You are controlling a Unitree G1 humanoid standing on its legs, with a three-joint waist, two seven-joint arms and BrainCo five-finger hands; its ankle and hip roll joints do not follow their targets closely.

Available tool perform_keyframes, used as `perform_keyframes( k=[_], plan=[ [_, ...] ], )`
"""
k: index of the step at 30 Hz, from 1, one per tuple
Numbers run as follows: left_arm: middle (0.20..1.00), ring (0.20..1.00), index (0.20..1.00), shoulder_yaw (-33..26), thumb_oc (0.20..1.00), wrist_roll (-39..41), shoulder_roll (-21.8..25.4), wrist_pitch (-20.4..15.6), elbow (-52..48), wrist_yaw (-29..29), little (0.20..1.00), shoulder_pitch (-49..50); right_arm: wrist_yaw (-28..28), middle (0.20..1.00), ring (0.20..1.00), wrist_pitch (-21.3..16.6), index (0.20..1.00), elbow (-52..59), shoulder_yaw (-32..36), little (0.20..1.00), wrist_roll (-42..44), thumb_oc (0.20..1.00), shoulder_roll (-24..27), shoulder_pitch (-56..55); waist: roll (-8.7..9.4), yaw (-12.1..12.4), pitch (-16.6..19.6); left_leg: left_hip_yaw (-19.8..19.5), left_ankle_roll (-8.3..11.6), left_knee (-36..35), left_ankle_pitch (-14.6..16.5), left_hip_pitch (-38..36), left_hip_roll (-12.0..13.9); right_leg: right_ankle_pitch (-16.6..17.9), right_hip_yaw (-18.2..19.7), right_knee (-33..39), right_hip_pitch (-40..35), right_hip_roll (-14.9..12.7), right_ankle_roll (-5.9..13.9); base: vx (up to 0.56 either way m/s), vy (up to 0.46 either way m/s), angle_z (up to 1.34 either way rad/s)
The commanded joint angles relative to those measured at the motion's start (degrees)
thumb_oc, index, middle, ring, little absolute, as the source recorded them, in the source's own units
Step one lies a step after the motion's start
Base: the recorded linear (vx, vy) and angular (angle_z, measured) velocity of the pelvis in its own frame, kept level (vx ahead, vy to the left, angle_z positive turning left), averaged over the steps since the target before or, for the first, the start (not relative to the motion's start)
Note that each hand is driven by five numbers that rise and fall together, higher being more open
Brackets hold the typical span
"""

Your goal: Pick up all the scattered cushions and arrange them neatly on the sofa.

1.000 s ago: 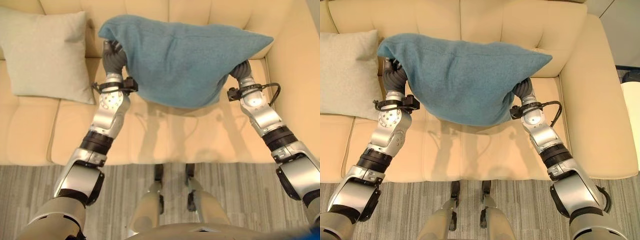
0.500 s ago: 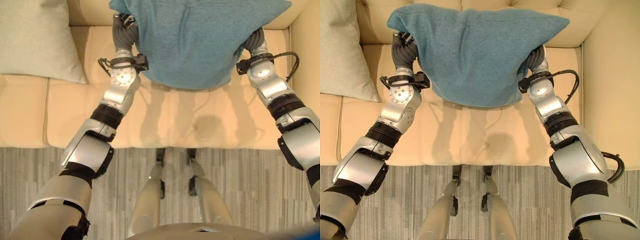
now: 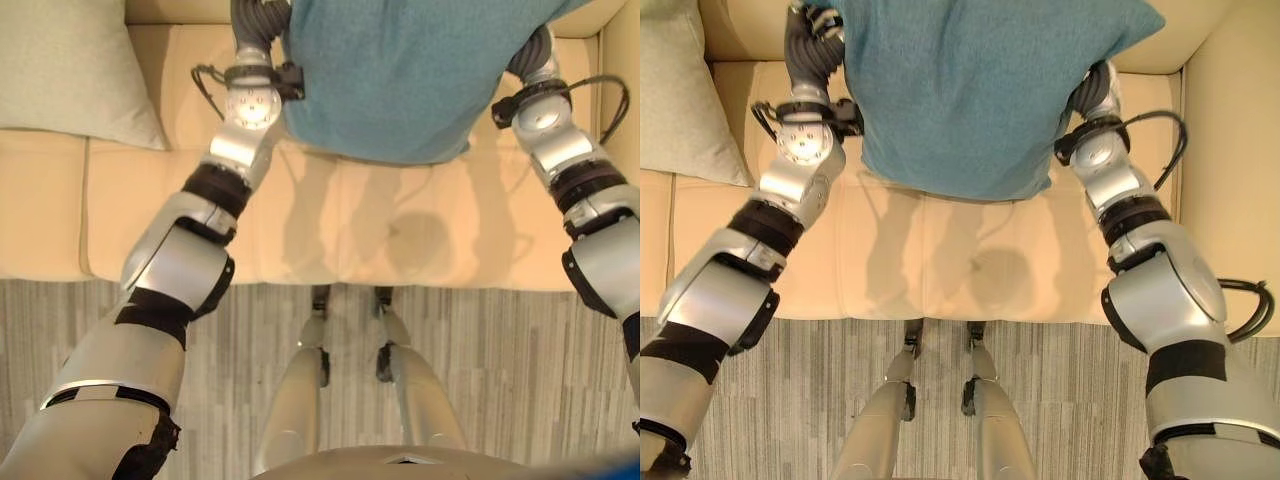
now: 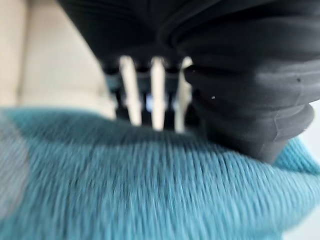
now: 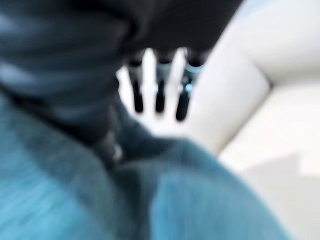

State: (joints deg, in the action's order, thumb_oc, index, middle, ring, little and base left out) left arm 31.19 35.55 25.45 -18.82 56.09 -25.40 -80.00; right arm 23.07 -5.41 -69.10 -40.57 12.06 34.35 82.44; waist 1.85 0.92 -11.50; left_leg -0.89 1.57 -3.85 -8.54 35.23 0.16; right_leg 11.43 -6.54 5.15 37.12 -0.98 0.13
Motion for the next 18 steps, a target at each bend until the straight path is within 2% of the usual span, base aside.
perform_keyframes(
  k=[1, 4, 6, 11, 14, 16, 17, 18],
  plan=[
    [1.0, 1.0, 1.0, 3.9, 1.0, 1.13, 0.13, -1.45, 2.2, 0.98, 1.0, -8.86, 1.33, 1.0, 1.0, -1.84, 1.0, 0.36, -3.79, 1.0, -2.7, 1.0, -2.37, 10.5, 0.16, 0.49, -1.13, -2.0, 4.69, -1.15, -2.19, 0.45, 0.98, -0.79, -0.16, -0.15, -2.11, -3.15, 9.13, 0.0, 0.01, -0.03],
    [1.0, 1.0, 1.0, 4.57, 1.0, 2.8, 2.23, -0.95, 5.65, 1.76, 1.0, -11.2, 0.63, 1.0, 1.0, -1.38, 1.0, -1.49, -6.51, 1.0, -2.4, 1.0, -1.13, 13.58, 0.14, 0.7, -0.91, -2.12, 4.7, -1.15, -2.19, -0.05, 0.94, -0.72, -0.1, -0.15, -2.42, -3.14, 9.15, 0.02, 0.005, -0.03],
    [1.0, 1.0, 1.0, 4.85, 1.0, 3.83, 5.45, -0.4, 7.82, 2.45, 1.0, -12.88, -0.01, 1.0, 1.0, -0.97, 1.0, -2.98, -7.64, 1.0, -0.93, 1.0, 0.94, 15.19, 0.02, 0.87, -0.68, -2.16, 4.74, -1.15, -2.2, -0.64, 0.94, -0.77, -0.11, -0.15, -2.91, -3.17, 9.15, 0.0, 0.0, 0.0],
    [1.0, 1.0, 1.0, 5.28, 1.0, 3.54, 11.32, -0.45, 7.08, 3.46, 1.0, -12.15, -0.11, 1.0, 1.0, -1.31, 1.0, -2.07, -8.39, 1.0, 0.01, 1.0, 6.6, 15.26, -0.17, 0.89, -0.54, -2.11, 4.75, -1.15, -2.02, -1.91, 0.82, -0.84, -0.27, -0.15, -4.2, -3.28, 9.22, 0.0, 0.0, 0.0],
    [1.0, 1.0, 1.0, 3.72, 1.0, 2.24, 17.25, -2.12, -1.39, 3.84, 1.0, -6.8, -0.17, 1.0, 1.0, -2.75, 1.0, 5.1, -6.67, 1.0, 0.33, 1.0, 14.19, 11.18, -0.14, 0.76, -0.28, -1.97, 4.71, -1.15, -1.58, -3.39, 0.74, -1.27, -0.49, -0.15, -5.77, -3.27, 9.15, 0.0, 0.0, 0.0],
    [1.0, 1.0, 1.0, 1.96, 1.0, 1.95, 20.74, -3.27, -8.85, 4.59, 1.0, -1.41, -1.35, 1.0, 1.0, -3.68, 1.0, 10.85, -5.47, 1.0, 0.68, 1.0, 17.94, 7.17, 0.09, 0.58, -0.12, -1.79, 4.71, -1.15, -1.23, -4.48, 0.84, -1.49, -0.61, -0.15, -6.85, -3.34, 9.1, 0.0, 0.0, 0.0],
    [1.0, 1.0, 1.0, 1.94, 1.0, 1.93, 20.75, -3.25, -8.89, 4.57, 1.0, -1.36, -1.34, 1.0, 1.0, -3.67, 1.0, 10.88, -5.45, 1.0, 0.67, 1.0, 17.94, 7.13, 0.1, 0.56, -0.06, -1.8, 4.7, -1.15, -1.25, -4.42, 0.83, -1.47, -0.62, -0.15, -6.79, -3.35, 9.11, 0.0, 0.0, 0.0],
    [1.0, 1.0, 1.0, 0.05, 1.0, 1.95, 22.54, -4.12, -15.8, 5.47, 1.0, 3.75, -1.93, 1.0, 1.0, -4.37, 1.0, 16.38, -3.17, 1.0, 0.7, 1.0, 20.46, 3.29, 0.25, 0.29, -0.08, -1.62, 4.65, -1.15, -0.9, -5.21, 0.82, -1.68, -0.73, -0.15, -7.59, -3.36, 9.03, 0.02, 0.012, 0.04]
  ],
)
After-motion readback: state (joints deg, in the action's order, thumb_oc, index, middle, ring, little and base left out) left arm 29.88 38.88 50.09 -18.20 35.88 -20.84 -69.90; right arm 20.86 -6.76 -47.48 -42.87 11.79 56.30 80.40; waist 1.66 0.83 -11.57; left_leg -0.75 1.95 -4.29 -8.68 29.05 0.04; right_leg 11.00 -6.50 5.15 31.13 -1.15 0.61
